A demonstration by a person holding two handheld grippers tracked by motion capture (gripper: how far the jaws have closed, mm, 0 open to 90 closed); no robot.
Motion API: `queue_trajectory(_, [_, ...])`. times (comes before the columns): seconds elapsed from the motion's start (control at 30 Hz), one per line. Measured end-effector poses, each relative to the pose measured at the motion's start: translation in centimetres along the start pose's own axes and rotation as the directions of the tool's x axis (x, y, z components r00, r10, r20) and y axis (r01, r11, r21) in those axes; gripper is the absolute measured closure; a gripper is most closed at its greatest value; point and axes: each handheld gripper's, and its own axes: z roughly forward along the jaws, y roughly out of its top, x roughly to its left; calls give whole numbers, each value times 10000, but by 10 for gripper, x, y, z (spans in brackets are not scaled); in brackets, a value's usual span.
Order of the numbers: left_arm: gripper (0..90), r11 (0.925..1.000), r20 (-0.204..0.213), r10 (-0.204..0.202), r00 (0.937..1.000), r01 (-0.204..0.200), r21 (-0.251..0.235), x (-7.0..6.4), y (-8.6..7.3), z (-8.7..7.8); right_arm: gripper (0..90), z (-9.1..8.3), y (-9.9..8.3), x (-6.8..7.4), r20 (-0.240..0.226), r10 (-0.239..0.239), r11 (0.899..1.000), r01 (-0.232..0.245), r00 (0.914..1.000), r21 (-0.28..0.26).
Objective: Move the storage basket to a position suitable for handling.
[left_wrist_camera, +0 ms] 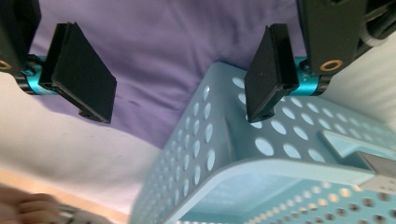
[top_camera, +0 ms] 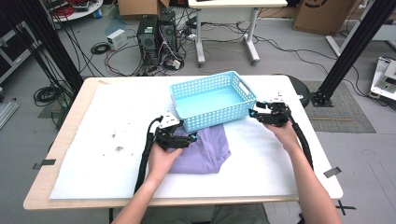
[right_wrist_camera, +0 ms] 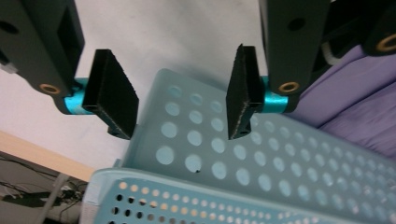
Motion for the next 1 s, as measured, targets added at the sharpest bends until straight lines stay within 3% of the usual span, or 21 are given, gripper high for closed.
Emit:
queue_trajectory(0.03, [251, 9999, -380, -127, 9992, 131, 96, 5, -1, -6, 447, -1, 1, 5, -123, -131, 9999, 132, 9998, 78])
queue_trajectory(0.07, [251, 9996, -431, -231, 9988, 237, 139, 10, -2, -9, 449, -1, 1, 9, -288, -265, 9993, 272, 9992, 250])
queue_trajectory(0.17, [252, 9985, -441, -545, 9975, 548, 65, 18, -4, -12, 437, -3, -2, 24, -204, -757, 9968, 762, 9969, 246])
queue_trajectory(0.23, [252, 9980, -627, -639, 9960, 637, -55, 26, -6, -14, 418, -1, -6, 23, -125, -522, 9985, 524, 9986, 163])
queue_trajectory(0.3, [252, 9975, -676, -694, 9953, 686, -141, 30, -7, -13, 376, 4, -9, 17, 296, -167, 9998, 163, 9994, 143])
queue_trajectory(0.4, [256, 9974, -535, -681, 9962, 668, -265, 33, -8, -9, 384, 10, -8, 11, 235, 141, 9998, -144, 9996, 133])
queue_trajectory(0.43, [289, 9979, -530, -603, 9968, 589, -286, 33, -9, -6, 439, 16, -3, 9, -87, 209, 9997, -208, 9997, 131])
queue_trajectory(0.47, [292, 9987, -397, -505, 9979, 503, -54, 35, -6, -3, 470, 18, -1, 10, -218, 119, 9998, -116, 9997, 135])
queue_trajectory(0.57, [345, 9986, -328, -527, 9981, 528, 44, 38, 2, -3, 506, 17, 5, 12, 173, -85, 9995, 79, 9998, 316])
queue_trajectory(0.6, [365, 9970, -537, -774, 9956, 775, -6, 43, 6, -3, 540, 16, 6, 12, 164, -64, 9994, 59, 9998, 334])
queue_trajectory(0.7, [376, 9951, -666, -863, 9940, 892, 424, 49, 10, -1, 553, 11, 6, 18, 61, -279, 9987, 276, 9996, 432])
queue_trajectory(0.8, [385, 9946, -883, -1005, 9910, 1024, 178, 55, 11, -3, 553, 7, 7, 25, 62, -402, 9983, 399, 9992, 414])
queue_trajectory(0.93, [417, 9915, -1067, -1240, 9865, 1188, -532, 67, 10, -4, 554, 5, 12, 36, 142, -333, 9993, 330, 9993, 185])
queue_trajectory(1.0, [397, 9915, -1118, -1246, 9859, 1194, -523, 69, 9, -3, 564, 7, 12, 40, 214, -400, 9991, 397, 9990, 166])
